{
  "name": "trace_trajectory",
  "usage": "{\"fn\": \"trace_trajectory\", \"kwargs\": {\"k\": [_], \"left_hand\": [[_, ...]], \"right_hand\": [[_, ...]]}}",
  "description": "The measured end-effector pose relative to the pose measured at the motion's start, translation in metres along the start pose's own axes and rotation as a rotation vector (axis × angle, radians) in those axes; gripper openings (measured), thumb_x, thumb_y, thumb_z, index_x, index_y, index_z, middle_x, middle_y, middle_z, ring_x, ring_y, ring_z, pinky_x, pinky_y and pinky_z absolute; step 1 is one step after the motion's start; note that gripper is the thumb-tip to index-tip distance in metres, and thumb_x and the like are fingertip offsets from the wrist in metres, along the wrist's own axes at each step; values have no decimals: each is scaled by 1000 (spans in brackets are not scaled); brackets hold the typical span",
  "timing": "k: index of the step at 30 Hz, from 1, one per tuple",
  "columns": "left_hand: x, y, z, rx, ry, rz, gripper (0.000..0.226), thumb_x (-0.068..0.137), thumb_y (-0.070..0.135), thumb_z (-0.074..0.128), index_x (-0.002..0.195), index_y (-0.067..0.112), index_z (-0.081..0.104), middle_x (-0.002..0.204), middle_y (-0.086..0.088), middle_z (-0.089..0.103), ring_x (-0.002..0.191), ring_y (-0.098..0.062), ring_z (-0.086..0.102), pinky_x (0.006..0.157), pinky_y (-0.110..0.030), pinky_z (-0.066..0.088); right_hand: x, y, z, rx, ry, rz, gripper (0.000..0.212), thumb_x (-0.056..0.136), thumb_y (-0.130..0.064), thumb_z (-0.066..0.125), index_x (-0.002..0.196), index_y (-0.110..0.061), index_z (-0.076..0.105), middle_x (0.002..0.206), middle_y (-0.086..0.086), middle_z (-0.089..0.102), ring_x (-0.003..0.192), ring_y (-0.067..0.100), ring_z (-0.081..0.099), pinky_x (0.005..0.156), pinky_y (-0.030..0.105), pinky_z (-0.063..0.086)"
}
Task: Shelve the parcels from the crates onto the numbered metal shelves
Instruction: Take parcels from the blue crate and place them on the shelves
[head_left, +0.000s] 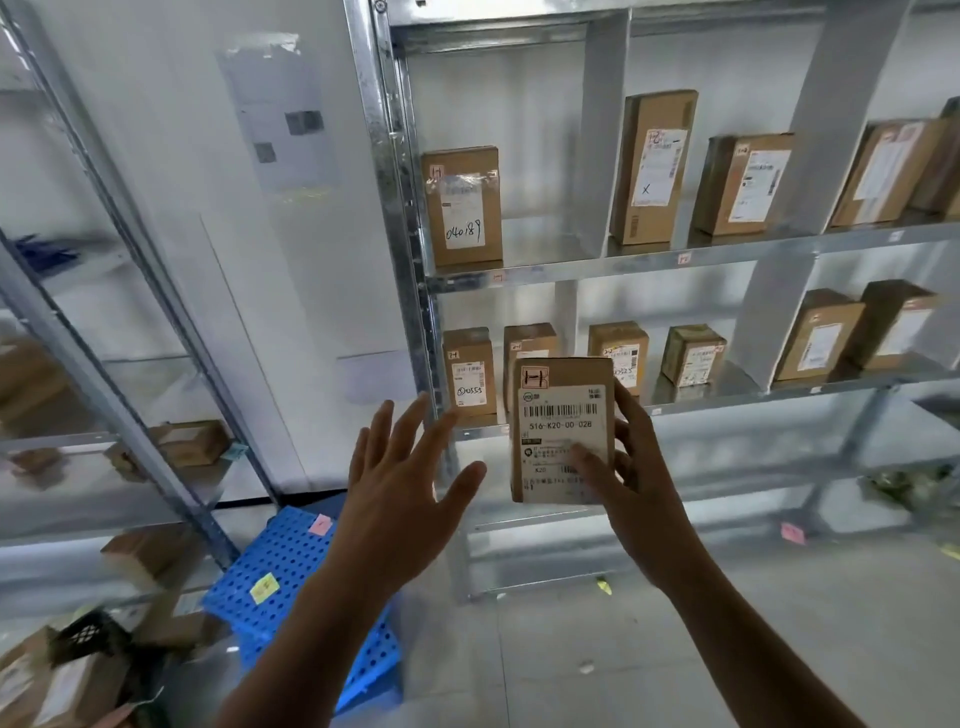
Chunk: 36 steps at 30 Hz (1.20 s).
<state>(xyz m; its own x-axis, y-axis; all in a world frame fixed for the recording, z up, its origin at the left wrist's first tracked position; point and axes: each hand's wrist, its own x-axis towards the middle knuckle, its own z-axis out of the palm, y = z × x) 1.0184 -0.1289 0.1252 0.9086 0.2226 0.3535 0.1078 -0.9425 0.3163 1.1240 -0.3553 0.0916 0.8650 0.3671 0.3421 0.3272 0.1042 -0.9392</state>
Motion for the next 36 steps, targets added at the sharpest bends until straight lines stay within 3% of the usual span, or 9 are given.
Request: {"fn": "trace_trajectory", "kwargs": {"k": [7,9,13,18,20,23,27,34,36], "left_hand": [[114,-14,14,-88,52,97,75,89,81,25,156,50,9,161,28,-9,147,-5,-31,118,-33,-14],[150,-17,14,-120,62,113,77,88,79,27,157,48,13,167,22,-3,149,-7,-28,120,-34,-12],[217,-19,14,-123,64,148,83,88,80,23,160,41,14,172,11,4,157,-19,-16,129,-51,3],[295,-3,28,-240,70,192,87,88,76,33,161,33,18,171,8,17,159,-24,3,124,-59,24],[324,5,39,-336,75,214,91,85,76,34,161,29,19,167,5,25,157,-23,15,119,-57,36],[361,15,62,-437,88,227,87,87,72,41,160,34,15,160,6,36,149,-19,36,109,-52,49],[395,29,88,-577,119,215,78,92,57,54,157,48,13,150,12,51,127,0,58,93,-37,61],[426,45,120,-768,191,129,77,94,39,60,159,40,19,136,20,60,123,3,61,87,-16,57],[431,48,125,-786,233,104,71,98,31,61,157,40,23,135,20,61,122,1,62,87,-18,57]], "right_hand": [[105,13,1,-55,31,-61,70,99,-36,67,158,-38,29,143,-6,58,126,20,64,89,45,64],[139,13,0,-68,45,-86,72,96,-36,67,158,-36,29,142,-7,58,127,19,64,89,47,64],[200,12,-7,-34,53,-110,72,92,-39,71,154,-47,34,136,-10,61,127,19,64,85,42,64],[270,18,-20,-22,46,-128,65,94,-35,69,148,-48,36,134,-16,62,127,12,63,88,37,63],[295,25,-26,-36,54,-155,64,94,-37,68,147,-53,35,136,-21,59,126,7,62,85,31,63],[331,42,-37,-34,33,-178,66,96,-43,68,150,-56,31,146,-16,54,134,14,57,90,35,62],[371,62,-54,-17,2,-214,65,100,-43,66,152,-54,29,147,-18,53,137,10,54,94,36,61],[416,80,-63,-59,-63,-318,55,109,-33,56,153,-50,29,147,-24,52,138,5,53,96,31,60],[422,82,-63,-28,-91,-323,49,109,-33,54,150,-49,32,144,-25,53,136,5,55,95,26,59]]}}
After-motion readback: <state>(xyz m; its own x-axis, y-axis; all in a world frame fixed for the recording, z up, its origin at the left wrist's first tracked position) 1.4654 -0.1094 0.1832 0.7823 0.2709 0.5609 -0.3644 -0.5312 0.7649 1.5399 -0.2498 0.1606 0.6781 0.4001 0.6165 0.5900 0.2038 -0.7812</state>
